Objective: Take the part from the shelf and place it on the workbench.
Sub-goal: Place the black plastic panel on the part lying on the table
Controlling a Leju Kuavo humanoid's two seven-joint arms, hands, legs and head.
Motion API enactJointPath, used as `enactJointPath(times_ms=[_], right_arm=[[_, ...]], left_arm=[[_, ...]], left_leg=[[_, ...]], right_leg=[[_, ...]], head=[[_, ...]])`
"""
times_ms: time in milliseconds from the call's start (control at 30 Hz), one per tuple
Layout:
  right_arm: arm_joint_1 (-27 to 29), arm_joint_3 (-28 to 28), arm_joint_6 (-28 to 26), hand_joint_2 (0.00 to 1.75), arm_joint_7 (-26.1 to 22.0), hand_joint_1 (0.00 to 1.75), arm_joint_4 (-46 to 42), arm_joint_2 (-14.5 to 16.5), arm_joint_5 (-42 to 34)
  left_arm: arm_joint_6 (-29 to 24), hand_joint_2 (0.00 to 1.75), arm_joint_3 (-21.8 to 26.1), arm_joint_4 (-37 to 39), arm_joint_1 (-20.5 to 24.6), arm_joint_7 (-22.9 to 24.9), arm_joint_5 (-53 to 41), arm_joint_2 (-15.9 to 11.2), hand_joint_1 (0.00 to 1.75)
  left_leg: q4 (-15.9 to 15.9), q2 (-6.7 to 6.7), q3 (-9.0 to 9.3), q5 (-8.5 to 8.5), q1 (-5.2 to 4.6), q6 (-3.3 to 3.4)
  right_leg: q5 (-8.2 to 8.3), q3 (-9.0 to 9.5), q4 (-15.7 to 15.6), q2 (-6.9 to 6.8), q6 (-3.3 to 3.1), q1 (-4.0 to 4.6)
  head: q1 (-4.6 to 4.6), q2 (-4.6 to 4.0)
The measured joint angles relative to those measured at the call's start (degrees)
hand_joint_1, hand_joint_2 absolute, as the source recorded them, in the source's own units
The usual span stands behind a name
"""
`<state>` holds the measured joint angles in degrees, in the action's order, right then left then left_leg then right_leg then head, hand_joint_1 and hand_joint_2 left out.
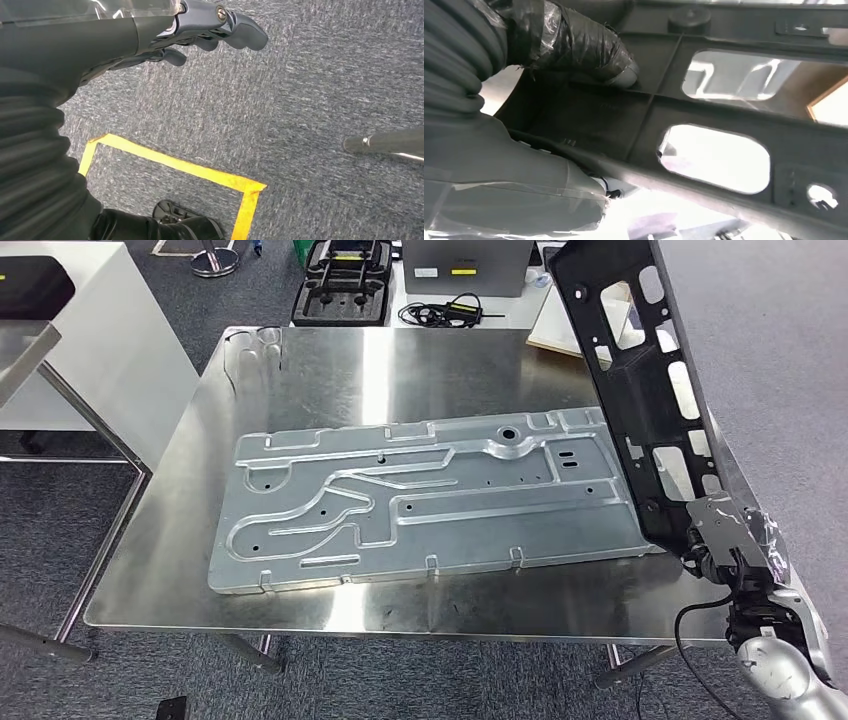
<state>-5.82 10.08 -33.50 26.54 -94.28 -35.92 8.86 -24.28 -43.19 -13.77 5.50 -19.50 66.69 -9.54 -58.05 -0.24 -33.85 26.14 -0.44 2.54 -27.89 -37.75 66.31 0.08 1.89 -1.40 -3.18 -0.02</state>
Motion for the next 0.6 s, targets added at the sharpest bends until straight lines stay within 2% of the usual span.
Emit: enactJointPath(times_ms=[33,67,200,233,300,367,400,433,500,533,600], right_arm=[[-0.08,-0.17,0.04,1.75,0.03,1.75,0.51,-0.11,-0.15],[-0.18,-0.39,0.11,1.75,0.04,1.75,0.92,-0.22,-0.28],[-0.54,-0.82,0.98,1.75,0.57,1.75,2.38,-0.45,-0.92],[-0.77,-0.88,1.23,1.75,0.76,1.75,2.66,-0.50,-1.09],[-1.29,-1.03,1.66,1.75,1.16,1.75,3.22,-0.58,-1.27],[-1.60,-1.11,1.97,0.87,1.39,0.87,3.80,-0.58,-1.30],[-1.72,-1.11,2.05,0.44,1.45,0.44,4.04,-0.58,-1.29],[-1.80,-1.11,2.09,0.00,1.52,0.00,4.25,-0.60,-1.28],[-1.93,-1.11,2.18,0.00,1.77,0.00,4.72,-0.76,-1.25],[-1.97,-1.11,2.28,0.00,1.87,0.00,4.94,-0.89,-1.23],[-2.13,-1.11,2.68,0.00,1.94,0.00,5.26,-1.08,-1.15]], left_arm=[[-0.01,1.75,0.01,0.00,0.05,0.00,-0.02,-0.02,0.00],[-0.01,1.75,0.02,0.00,0.10,-0.01,-0.03,-0.04,0.00],[0.05,1.75,0.04,0.00,0.15,-0.01,-0.11,-0.13,0.00],[0.12,1.75,0.04,0.00,0.18,0.00,-0.17,-0.14,0.00],[0.25,1.75,0.04,0.00,0.23,0.00,-0.28,-0.14,0.00],[0.40,1.75,0.04,0.00,0.17,0.00,-0.33,-0.14,0.00],[0.47,1.75,0.04,0.00,0.09,0.00,-0.36,-0.13,0.00],[0.52,1.75,0.04,0.00,0.02,0.00,-0.38,-0.13,0.00],[0.42,1.75,0.04,0.00,0.03,-0.08,-0.37,-0.16,0.00],[0.28,1.75,0.04,0.00,0.09,-0.18,-0.32,-0.20,0.00],[-0.19,1.75,0.04,0.00,0.21,-0.42,-0.16,-0.27,0.00]], left_leg=[[-0.61,-0.04,-0.12,0.40,-0.07,-0.32],[-1.04,-0.07,-0.22,0.69,-0.15,-0.63],[-2.02,-0.07,-0.43,1.54,-0.16,-1.41],[-3.45,-0.05,-1.01,2.48,-0.06,-1.72],[-9.23,-0.01,-3.70,5.53,0.16,-2.35],[-15.57,0.00,-6.94,7.80,0.36,-2.62],[-16.61,-0.01,-7.56,7.60,0.41,-2.60],[-15.52,-0.01,-7.11,6.38,0.45,-2.49],[-8.52,-0.01,-3.78,2.74,0.43,-2.02],[-5.07,-0.02,-2.13,1.59,0.30,-1.80],[-1.63,-0.03,-0.61,1.08,-0.02,-1.43]], right_leg=[[0.97,1.42,-2.84,0.08,-0.15,-0.02],[1.27,2.29,-4.49,0.15,-0.43,0.01],[1.10,2.87,-5.13,0.27,-1.71,0.16],[1.10,2.99,-5.19,0.25,-1.97,0.10],[1.03,3.14,-5.23,0.16,-2.30,0.06],[0.98,3.16,-5.23,0.11,-2.43,0.13],[0.97,3.19,-5.23,0.11,-2.44,0.15],[0.96,3.25,-5.23,0.12,-2.44,0.16],[0.96,3.39,-5.23,0.15,-2.42,0.14],[0.94,3.40,-5.24,0.19,-2.31,0.19],[0.99,3.38,-5.42,0.28,-1.79,0.21]], head=[[-0.01,-0.01],[-0.05,-0.01],[-0.22,-0.01],[-0.34,-0.01],[-0.59,0.00],[-0.63,0.00],[-0.64,0.00],[-0.63,-0.01],[-0.63,-0.01],[-0.62,0.00],[-0.60,0.00]])
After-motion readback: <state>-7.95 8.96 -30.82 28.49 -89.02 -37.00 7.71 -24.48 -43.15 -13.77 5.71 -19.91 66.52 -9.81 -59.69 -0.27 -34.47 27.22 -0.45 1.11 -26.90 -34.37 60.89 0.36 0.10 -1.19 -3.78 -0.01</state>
